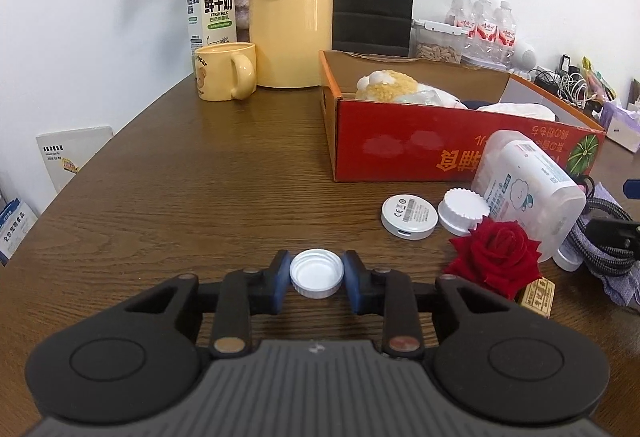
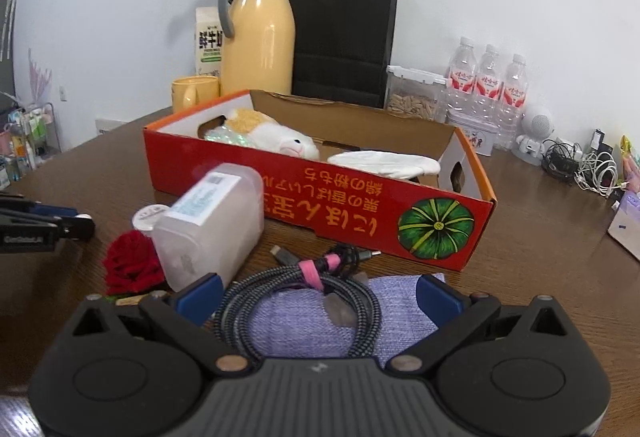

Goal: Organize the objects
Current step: 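Grasp the small white cap with the left tool while the right tool grasps the coiled braided cable, then carry the cap and braided cable into the box while both tools open to release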

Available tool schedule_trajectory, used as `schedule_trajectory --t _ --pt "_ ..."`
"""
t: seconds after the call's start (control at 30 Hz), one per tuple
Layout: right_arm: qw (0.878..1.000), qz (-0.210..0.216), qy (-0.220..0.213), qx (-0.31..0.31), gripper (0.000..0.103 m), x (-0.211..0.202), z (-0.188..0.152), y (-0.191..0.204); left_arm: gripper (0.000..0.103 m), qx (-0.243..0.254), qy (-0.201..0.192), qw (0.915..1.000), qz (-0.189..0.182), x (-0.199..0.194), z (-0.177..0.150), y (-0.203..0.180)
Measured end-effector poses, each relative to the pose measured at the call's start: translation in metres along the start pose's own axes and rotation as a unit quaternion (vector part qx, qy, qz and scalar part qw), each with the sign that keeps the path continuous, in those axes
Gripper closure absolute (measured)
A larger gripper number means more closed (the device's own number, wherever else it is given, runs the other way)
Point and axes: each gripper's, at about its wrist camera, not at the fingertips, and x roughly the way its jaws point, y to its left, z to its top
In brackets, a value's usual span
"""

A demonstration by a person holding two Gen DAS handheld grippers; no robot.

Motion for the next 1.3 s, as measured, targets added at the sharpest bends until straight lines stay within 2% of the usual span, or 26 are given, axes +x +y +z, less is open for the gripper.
schedule_trajectory --t 0.27,0.33,0.43,0.83,1.03,1.3 --pt "0.999 0.005 0.036 0.004 0.000 0.019 -0.004 0.006 0.073 -0.010 0.000 0.9999 -0.003 0.000 0.000 0.002" --pt "0.999 0.008 0.033 0.011 0.002 0.019 -0.004 0.005 0.073 -0.010 0.000 0.9999 -0.004 -0.001 0.000 0.003" --pt "1.000 0.015 0.023 0.016 0.012 0.015 -0.005 0.004 0.073 -0.010 0.000 0.9999 -0.006 0.000 0.000 0.003" --pt "0.999 0.021 -0.026 0.025 0.016 -0.012 -0.006 -0.002 0.074 -0.001 -0.005 1.0000 -0.002 -0.002 0.001 -0.002" --pt "0.998 0.023 -0.060 0.027 0.016 -0.028 -0.003 -0.007 0.074 -0.010 -0.029 0.9995 -0.005 -0.015 0.013 -0.007" --pt "0.994 0.020 -0.101 0.022 0.016 -0.038 0.013 -0.013 0.074 0.006 -0.097 0.9949 -0.026 -0.037 0.057 -0.029"
